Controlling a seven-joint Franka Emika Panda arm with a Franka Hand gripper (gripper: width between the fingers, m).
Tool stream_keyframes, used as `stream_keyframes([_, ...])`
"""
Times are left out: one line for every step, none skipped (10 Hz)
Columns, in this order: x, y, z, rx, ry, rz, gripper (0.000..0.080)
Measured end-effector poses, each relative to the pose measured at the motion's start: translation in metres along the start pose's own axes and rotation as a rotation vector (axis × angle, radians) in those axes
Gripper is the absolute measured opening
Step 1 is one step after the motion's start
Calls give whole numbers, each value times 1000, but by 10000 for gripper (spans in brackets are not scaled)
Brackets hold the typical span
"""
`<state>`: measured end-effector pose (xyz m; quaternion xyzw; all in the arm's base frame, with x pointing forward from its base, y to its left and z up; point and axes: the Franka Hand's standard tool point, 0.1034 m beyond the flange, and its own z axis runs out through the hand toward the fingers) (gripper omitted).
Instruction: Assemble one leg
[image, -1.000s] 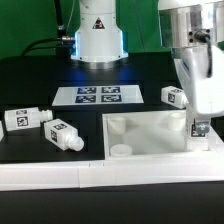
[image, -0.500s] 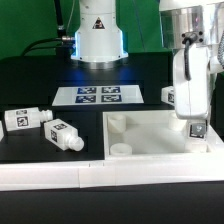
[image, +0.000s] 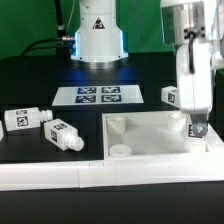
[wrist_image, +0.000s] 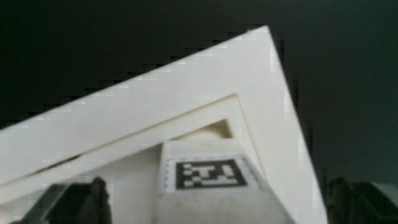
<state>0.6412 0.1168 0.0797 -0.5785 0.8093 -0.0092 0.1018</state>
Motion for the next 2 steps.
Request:
stream_keyframes([-2, 0, -4, -4, -5, -13, 644])
stream_keyframes([-1, 1, -2, -6, -2, -13, 644])
